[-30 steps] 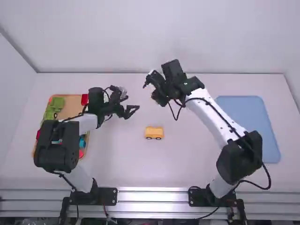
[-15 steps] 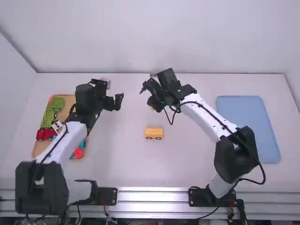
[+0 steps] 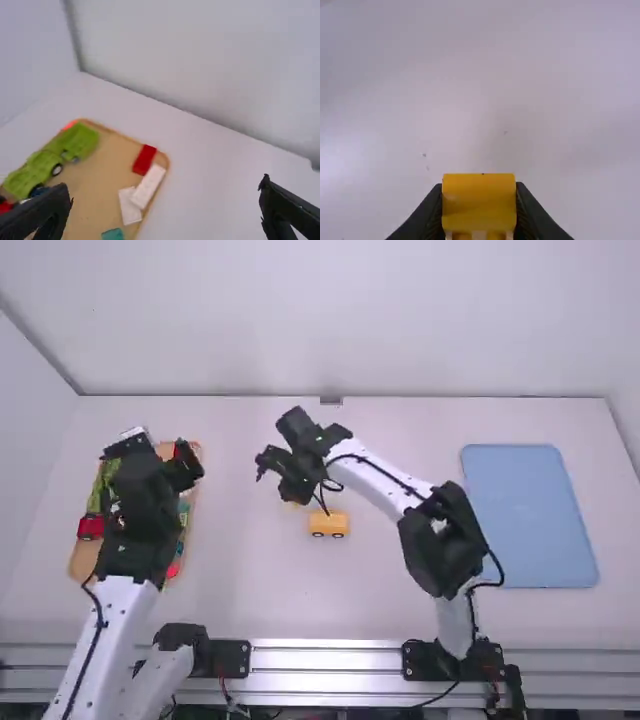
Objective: Assemble lego blocks to make yellow taxi
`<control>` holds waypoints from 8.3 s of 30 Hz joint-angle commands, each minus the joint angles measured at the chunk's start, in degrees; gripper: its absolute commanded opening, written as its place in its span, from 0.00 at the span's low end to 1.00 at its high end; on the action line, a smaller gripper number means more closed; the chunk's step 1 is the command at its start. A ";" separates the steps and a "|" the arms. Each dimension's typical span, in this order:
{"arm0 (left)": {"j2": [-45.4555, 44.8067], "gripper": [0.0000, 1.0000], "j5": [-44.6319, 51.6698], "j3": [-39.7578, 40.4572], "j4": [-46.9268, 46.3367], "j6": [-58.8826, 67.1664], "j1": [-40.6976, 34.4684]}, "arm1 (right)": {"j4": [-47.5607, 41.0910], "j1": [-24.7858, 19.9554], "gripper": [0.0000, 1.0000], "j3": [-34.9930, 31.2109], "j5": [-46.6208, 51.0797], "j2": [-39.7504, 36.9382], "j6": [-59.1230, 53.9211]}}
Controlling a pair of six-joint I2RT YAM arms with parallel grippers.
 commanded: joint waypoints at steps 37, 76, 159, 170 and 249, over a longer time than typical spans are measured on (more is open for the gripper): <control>-6.95 0.98 -3.21 -13.79 11.93 -3.32 -0.04 | -14.36 8.92 0.57 22.10 10.91 21.90 -6.56; 37.57 0.99 54.66 5.75 14.21 48.72 -0.11 | 28.87 -7.91 0.98 -27.10 9.68 -19.93 14.23; 53.75 0.14 92.67 2.54 3.72 93.09 0.59 | 56.11 -29.49 0.98 -61.83 -38.51 -25.73 -18.40; 53.77 0.15 91.95 2.56 8.50 90.01 -7.61 | 85.50 -27.58 0.98 -69.83 -40.68 -12.11 -12.07; 63.52 0.09 88.28 2.43 25.86 72.67 -13.60 | 81.66 -24.98 0.44 -55.84 -45.13 6.91 -22.88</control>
